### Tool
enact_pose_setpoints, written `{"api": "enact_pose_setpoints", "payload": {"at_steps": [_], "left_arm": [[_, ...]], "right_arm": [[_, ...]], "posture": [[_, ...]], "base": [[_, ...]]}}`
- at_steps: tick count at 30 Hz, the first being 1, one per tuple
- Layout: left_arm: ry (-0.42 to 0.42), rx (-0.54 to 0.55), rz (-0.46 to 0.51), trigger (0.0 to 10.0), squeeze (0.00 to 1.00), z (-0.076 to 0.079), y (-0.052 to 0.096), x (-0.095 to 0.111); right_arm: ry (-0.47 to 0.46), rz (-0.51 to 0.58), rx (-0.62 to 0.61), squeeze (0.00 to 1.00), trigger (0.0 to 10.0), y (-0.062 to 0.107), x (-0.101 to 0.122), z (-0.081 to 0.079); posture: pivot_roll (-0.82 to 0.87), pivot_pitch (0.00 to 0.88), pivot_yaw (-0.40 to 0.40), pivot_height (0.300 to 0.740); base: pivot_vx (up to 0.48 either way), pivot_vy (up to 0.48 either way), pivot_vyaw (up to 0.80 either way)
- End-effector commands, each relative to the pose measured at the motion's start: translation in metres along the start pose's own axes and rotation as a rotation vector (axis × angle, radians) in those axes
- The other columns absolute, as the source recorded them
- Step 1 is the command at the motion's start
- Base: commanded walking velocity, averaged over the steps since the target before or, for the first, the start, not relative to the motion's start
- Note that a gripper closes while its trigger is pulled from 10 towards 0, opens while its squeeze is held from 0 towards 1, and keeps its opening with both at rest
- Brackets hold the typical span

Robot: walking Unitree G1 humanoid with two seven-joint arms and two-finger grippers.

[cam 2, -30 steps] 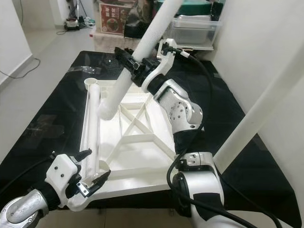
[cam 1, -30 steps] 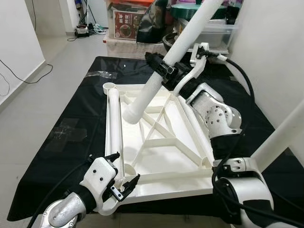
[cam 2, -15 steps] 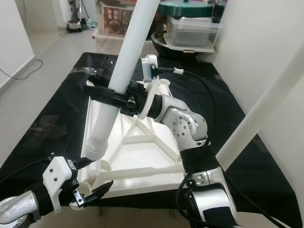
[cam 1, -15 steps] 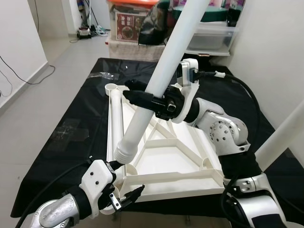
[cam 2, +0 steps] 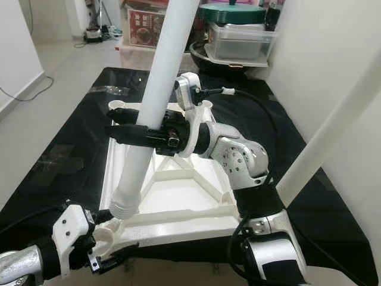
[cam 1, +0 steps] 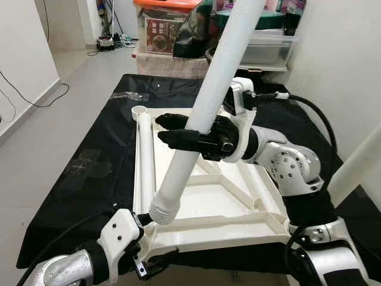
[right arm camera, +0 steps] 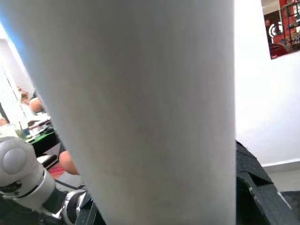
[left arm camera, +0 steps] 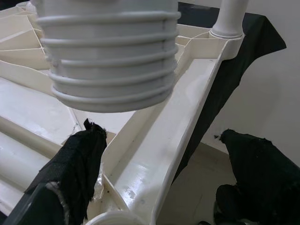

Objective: Building children table

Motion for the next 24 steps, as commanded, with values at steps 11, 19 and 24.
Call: {"api": "enact_pose_setpoints", "payload": {"at_steps": [11,19,24], "left_arm": [[0.007,-0.015,-0.025,10.0,0.00,-0.009,-0.003,-0.007],[-0.017,-0.078,0.016,10.0,0.00,-0.008,-0.019,0.002],[-0.025,-0.150,0.022,10.0,0.00,0.003,-0.027,0.004]], "right_arm": [[-0.046,-0.048,0.121,0.00,0.0,-0.008,-0.018,-0.025],[-0.064,-0.080,0.133,0.00,0.0,-0.013,-0.033,-0.030],[-0.055,-0.074,0.100,0.00,0.0,-0.015,-0.034,-0.026]], "posture": [[0.11,0.000,-0.053,0.740],[0.10,0.000,-0.046,0.740],[0.09,0.000,-0.039,0.740]], "base": [[0.000,0.000,0.00],[0.000,0.000,0.00],[0.000,0.000,0.00]]}}
Point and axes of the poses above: a point about 5 cm out from each wrist's last joint towards the gripper, its own y axis pointing back from the gripper into the wrist, its own x axis along the axis of the wrist's last joint, z = x × y, the point moved 5 cm from there along -y, pointing out of the wrist towards the gripper, and after that the axes turned 8 degrees about -y, right-handed, at the moved point
